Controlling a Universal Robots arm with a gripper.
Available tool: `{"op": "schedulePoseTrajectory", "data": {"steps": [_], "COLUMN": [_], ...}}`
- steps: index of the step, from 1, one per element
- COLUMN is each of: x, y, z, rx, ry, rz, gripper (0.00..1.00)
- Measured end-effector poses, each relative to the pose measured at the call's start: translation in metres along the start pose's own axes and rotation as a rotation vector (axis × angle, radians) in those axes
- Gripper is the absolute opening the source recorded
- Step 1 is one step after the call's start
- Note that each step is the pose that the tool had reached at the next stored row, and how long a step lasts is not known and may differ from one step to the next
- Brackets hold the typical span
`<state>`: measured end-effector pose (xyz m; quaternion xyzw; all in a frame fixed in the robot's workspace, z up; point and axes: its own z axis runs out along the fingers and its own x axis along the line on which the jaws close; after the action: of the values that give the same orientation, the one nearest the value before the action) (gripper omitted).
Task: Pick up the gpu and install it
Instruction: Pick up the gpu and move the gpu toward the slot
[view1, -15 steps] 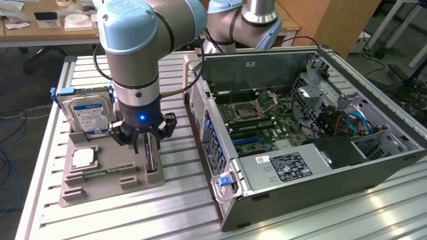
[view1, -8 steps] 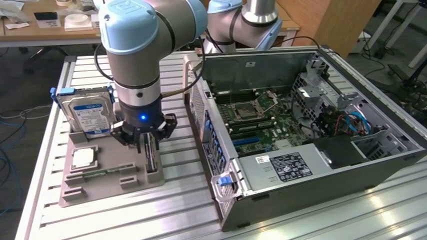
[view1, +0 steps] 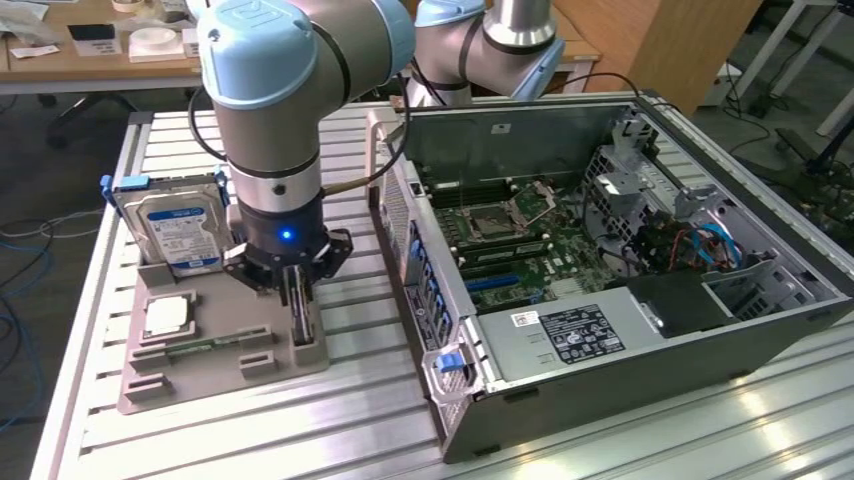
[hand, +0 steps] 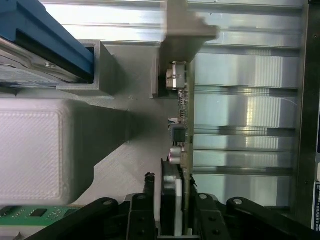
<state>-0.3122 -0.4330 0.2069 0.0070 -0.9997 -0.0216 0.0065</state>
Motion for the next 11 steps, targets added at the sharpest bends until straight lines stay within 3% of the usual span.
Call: {"op": "schedulePoseTrajectory", "data": {"steps": [1, 2, 11], "x": [0.0000, 0.0000, 0.0000], "y": [0.0000, 0.0000, 0.0000], "z": [0.0000, 0.0000, 0.0002], "rx": [0.0000, 0.0000, 0.0000], "ry": [0.0000, 0.0001, 0.0001], "rz": [0.000, 0.000, 0.000], "gripper": [0.38, 0.31, 0.28]}}
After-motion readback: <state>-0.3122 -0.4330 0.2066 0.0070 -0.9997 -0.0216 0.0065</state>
